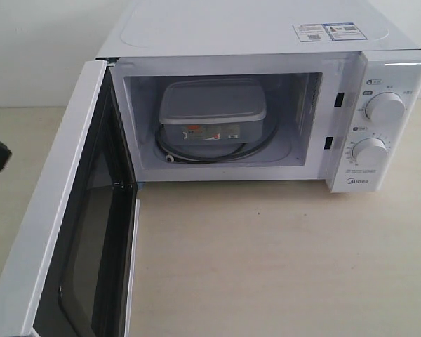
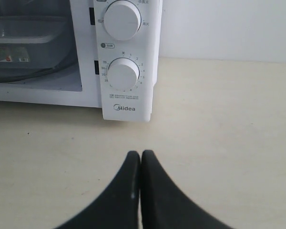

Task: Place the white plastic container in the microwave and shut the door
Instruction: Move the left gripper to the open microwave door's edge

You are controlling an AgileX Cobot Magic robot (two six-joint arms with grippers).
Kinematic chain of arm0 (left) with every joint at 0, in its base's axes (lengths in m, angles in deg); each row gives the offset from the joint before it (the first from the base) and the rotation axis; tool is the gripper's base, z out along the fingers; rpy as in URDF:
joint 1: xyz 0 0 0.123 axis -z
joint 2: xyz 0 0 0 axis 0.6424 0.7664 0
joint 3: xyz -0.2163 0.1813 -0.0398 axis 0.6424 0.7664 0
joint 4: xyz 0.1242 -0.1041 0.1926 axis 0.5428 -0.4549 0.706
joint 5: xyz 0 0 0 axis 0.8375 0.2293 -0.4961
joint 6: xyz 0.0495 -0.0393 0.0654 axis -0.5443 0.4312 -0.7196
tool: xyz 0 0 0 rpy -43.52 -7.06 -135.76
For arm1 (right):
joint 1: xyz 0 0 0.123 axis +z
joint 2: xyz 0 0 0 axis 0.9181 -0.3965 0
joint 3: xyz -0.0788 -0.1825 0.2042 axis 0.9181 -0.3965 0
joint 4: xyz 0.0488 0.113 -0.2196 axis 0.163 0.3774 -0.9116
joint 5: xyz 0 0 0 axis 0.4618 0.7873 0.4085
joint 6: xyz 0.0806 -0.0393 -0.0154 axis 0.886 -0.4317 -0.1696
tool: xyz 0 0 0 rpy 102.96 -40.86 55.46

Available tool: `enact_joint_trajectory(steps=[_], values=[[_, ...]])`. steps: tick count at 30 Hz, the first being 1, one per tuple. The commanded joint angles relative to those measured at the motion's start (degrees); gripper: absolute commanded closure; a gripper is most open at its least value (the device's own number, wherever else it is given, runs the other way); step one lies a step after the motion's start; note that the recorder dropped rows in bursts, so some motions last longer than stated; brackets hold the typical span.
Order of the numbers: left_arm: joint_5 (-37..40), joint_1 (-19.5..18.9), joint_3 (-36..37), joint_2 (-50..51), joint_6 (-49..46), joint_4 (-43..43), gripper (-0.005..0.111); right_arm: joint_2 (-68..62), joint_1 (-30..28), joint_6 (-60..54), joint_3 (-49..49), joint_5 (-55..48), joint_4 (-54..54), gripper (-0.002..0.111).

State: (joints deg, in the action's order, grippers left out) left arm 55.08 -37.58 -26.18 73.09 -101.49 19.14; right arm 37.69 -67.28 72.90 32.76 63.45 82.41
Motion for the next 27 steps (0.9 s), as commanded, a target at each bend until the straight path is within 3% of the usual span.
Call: enact_joint_trajectory(steps=[1, 6, 11, 17, 22, 27], values=[[3.1, 4.6, 0.0, 3.6, -9.1, -0.4, 0.103, 0.3, -0.4, 0.0, 0.0, 0.2, -0.4, 0.108], [2.1, 7.6, 1.0, 7.0, -17.3, -1.1, 0.103, 0.3, -0.4, 0.0, 0.0, 0.2, -0.4, 0.108], [-5.6, 11.7, 1.0, 11.0, -21.8, -7.4, 0.103, 0.3, -0.4, 0.0, 0.0, 0.2, -0.4, 0.108], [-18.8, 17.0, 1.0, 18.1, -26.9, -12.5, 0.103, 0.3, -0.4, 0.0, 0.0, 0.2, -0.4, 0.108], [-30.1, 21.2, 0.4, 23.9, -33.9, -22.0, 0.103, 0.3, -0.4, 0.0, 0.0, 0.2, -0.4, 0.108], [-40.0, 23.7, -2.6, 28.7, -34.1, -29.5, 0.103, 0.3, -0.4, 0.0, 0.0, 0.2, -0.4, 0.108]])
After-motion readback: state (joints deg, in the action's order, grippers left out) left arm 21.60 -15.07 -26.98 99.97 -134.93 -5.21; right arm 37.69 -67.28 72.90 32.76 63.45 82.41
